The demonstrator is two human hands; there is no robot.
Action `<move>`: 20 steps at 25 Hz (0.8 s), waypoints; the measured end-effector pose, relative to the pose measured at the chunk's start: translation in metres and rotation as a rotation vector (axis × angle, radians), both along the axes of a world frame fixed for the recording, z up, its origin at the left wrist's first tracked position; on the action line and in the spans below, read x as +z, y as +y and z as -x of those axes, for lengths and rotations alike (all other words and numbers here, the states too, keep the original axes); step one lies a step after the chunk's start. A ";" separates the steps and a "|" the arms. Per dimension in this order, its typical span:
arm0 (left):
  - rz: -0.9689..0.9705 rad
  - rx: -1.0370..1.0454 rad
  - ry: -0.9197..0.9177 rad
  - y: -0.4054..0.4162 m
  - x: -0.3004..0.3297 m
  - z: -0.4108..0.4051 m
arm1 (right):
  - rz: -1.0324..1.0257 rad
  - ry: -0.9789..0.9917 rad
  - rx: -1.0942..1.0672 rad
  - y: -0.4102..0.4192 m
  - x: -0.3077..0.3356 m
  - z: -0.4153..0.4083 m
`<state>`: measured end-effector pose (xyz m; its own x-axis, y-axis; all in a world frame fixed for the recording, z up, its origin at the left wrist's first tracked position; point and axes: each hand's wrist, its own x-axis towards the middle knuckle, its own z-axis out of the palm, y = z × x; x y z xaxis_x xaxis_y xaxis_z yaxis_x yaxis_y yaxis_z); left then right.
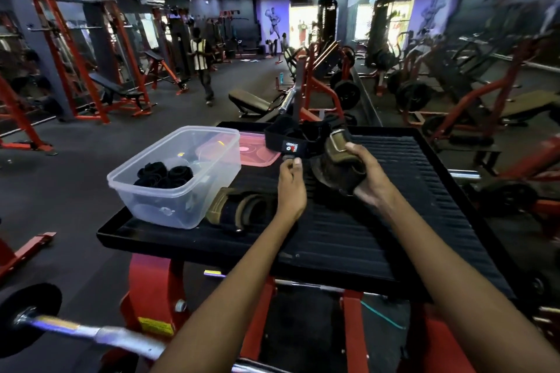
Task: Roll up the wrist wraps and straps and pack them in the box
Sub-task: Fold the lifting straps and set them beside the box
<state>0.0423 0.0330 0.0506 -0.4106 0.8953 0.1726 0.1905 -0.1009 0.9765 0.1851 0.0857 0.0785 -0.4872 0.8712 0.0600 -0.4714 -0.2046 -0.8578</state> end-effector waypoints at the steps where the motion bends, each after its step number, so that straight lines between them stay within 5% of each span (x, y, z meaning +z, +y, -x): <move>1: 0.024 -0.058 -0.050 0.007 -0.007 -0.005 | 0.075 0.092 -0.037 0.005 -0.007 -0.007; 5: 0.095 -0.222 -0.207 0.025 -0.025 -0.026 | 0.204 0.154 -0.153 0.018 -0.031 -0.034; 10: 0.131 -0.355 -0.755 0.034 -0.027 -0.012 | 0.256 0.146 -0.121 0.023 -0.031 -0.040; 13: 0.082 -0.258 -0.997 0.036 -0.024 -0.008 | 0.234 0.058 -0.102 0.022 -0.030 -0.035; 14: 0.028 -0.180 -0.996 0.037 -0.023 -0.007 | 0.221 0.031 -0.117 0.022 -0.029 -0.034; 16: -0.075 0.050 -0.706 0.040 -0.027 -0.001 | 0.183 -0.043 -0.189 0.022 -0.026 -0.034; 18: -0.122 0.202 -0.415 0.039 -0.029 0.001 | 0.122 -0.244 -0.235 0.023 -0.029 -0.033; 20: -0.206 0.260 -0.335 0.035 -0.026 -0.003 | 0.069 -0.462 -0.287 0.026 -0.034 -0.031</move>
<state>0.0454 0.0681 0.0245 -0.6800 0.7165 0.1555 -0.0871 -0.2894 0.9532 0.2159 0.1117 0.0440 -0.1915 0.9674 -0.1657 -0.0936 -0.1861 -0.9781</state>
